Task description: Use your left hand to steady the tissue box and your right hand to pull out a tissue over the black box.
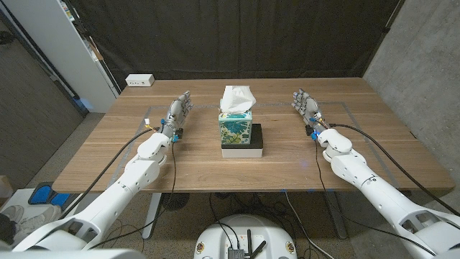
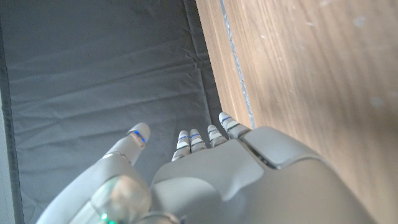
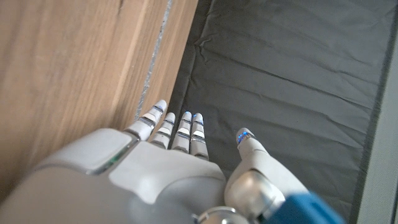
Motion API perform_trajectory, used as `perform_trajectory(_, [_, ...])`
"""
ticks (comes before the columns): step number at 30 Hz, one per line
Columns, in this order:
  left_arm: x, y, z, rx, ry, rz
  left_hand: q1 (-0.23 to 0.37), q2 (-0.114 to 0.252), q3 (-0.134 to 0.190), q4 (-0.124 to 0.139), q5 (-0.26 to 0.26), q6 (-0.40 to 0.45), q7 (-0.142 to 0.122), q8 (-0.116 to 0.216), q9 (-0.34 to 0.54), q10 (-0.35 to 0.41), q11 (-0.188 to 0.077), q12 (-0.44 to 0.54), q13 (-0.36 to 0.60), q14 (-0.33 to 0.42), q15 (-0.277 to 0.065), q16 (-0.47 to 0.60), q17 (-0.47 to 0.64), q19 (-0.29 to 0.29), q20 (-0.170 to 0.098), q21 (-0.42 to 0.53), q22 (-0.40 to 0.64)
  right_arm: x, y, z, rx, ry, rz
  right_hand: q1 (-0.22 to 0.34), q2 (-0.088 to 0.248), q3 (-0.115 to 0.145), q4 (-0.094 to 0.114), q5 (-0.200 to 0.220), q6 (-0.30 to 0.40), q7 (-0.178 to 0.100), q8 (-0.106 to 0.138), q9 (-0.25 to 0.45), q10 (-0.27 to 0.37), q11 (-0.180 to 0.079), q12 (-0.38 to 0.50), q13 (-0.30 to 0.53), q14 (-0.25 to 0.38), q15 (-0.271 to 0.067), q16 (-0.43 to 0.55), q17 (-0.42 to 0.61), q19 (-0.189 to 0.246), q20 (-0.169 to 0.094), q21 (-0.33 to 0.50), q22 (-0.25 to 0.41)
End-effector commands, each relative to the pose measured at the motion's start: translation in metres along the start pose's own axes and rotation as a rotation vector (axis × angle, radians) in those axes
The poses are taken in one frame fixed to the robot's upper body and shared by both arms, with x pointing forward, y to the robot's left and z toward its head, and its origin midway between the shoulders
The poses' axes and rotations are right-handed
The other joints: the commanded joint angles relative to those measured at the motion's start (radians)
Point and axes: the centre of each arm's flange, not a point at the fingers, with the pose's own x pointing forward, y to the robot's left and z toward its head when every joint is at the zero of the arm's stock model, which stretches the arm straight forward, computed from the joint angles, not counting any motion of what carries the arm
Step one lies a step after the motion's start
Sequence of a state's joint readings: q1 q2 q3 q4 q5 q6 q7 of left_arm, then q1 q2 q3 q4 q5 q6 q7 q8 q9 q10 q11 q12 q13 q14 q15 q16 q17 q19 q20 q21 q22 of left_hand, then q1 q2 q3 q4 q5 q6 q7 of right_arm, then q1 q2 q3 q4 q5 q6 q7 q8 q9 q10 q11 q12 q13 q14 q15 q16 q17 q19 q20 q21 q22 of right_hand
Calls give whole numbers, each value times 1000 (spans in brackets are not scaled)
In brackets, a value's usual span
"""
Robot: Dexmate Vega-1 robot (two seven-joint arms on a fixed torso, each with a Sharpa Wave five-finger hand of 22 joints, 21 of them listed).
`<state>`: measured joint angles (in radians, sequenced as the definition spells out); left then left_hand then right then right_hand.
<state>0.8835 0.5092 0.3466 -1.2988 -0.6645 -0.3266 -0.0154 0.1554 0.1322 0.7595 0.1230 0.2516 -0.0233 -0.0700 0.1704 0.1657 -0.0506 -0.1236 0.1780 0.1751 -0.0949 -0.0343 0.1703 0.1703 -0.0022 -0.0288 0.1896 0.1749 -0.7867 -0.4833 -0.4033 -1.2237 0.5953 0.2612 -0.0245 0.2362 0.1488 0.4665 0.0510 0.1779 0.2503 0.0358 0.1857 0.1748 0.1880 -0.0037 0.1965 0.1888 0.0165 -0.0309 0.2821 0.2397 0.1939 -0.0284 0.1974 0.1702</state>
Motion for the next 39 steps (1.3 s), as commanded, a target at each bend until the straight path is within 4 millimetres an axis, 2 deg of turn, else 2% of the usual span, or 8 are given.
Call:
perform_trajectory(1, [-22, 4, -14, -31, -36, 38, 8, 68, 7, 2, 2, -4, -6, 6, 5, -10, -7, 5, 3, -14, -95, 6, 2, -5, -21, 3, 2, 10, -25, -20, -59, 92, -61, -5, 13, -2, 1, 3, 5, 4, 5, 5, 3, 4, 4, 2, 2, -33, 4, 3, 7, -1, 7, 5])
perform_trajectory(12, [-35, 2, -5, 5, -56, 40, 8, 62, 1, -1, -2, -2, -8, 9, 5, -3, -7, 9, 3, -5, -99, 10, 1, 8, -21, 9, 1, 5, -36, -24, -56, 76, -79, -17, 13, -9, 5, 2, 5, 4, 4, 5, 6, 5, 5, 2, 5, -32, 4, 3, 8, -5, 6, 5])
perform_trajectory(26, [-24, 14, 7, 90, -95, -26, 8, 4, -44, -56, -23, 10, -31, 14, 5, 8, -32, 12, 2, 9, -120, 7, -6, 48, -42, 20, 0, 4, -31, -11, -54, 6, -85, -19, 11, -13, -4, 2, 33, 3, 13, 5, 34, 5, 12, 2, 34, -31, 8, -3, 38, -20, 15, 4])
perform_trajectory(28, [-23, 15, 10, 114, -92, -45, 10, -58, -79, -108, -34, 14, -50, 17, 5, 10, -47, 11, 2, 11, -137, 5, -6, 56, -56, 16, -1, 4, -30, -10, -55, -1, -90, -19, 11, -13, -5, 2, 34, 4, 13, 5, 36, 5, 13, 2, 37, -30, 9, -4, 41, -20, 15, 4])
perform_trajectory(30, [-21, 17, 15, 179, -77, -83, 46, -158, -125, -218, -44, -26, -74, 17, 6, -12, -62, 3, 3, -5, -152, 2, -3, 60, -75, 7, -2, 4, -29, -9, -52, -6, -95, -20, 11, -13, -5, 2, 36, 5, 13, 5, 39, 5, 14, 2, 40, -28, 10, -4, 45, -19, 16, 4])
perform_trajectory(31, [-20, 17, 18, 225, -63, -111, 74, -200, -151, -266, -41, -80, -69, 13, 8, -58, -63, -2, 4, -31, -147, 1, -2, 54, -73, 5, 0, 4, -28, -8, -55, -9, -95, -20, 11, -14, -5, 2, 37, 5, 14, 5, 39, 5, 14, 2, 42, -28, 10, -4, 46, -19, 17, 4])
perform_trajectory(32, [-19, 18, 22, 268, -53, -131, 93, -242, -189, -287, -33, -173, -53, 9, 11, -125, -53, -3, 7, -84, -129, 2, 1, 18, -67, 1, 3, 4, -28, -8, -54, -10, -97, -20, 11, -14, -6, 2, 38, 5, 14, 5, 40, 5, 14, 2, 42, -27, 10, -4, 47, -18, 17, 4])
perform_trajectory(39, [-17, 21, 39, 480, -9, -164, 178, -317, -268, -303, -4, -345, 47, 15, 18, -240, -7, -1, 13, -147, -46, 2, 3, -10, -26, -3, -1, 3, -25, -5, -63, -8, -110, -24, 11, -16, -6, 2, 41, 5, 13, 5, 44, 6, 14, 2, 44, -29, 9, -5, 49, -16, 16, 4])
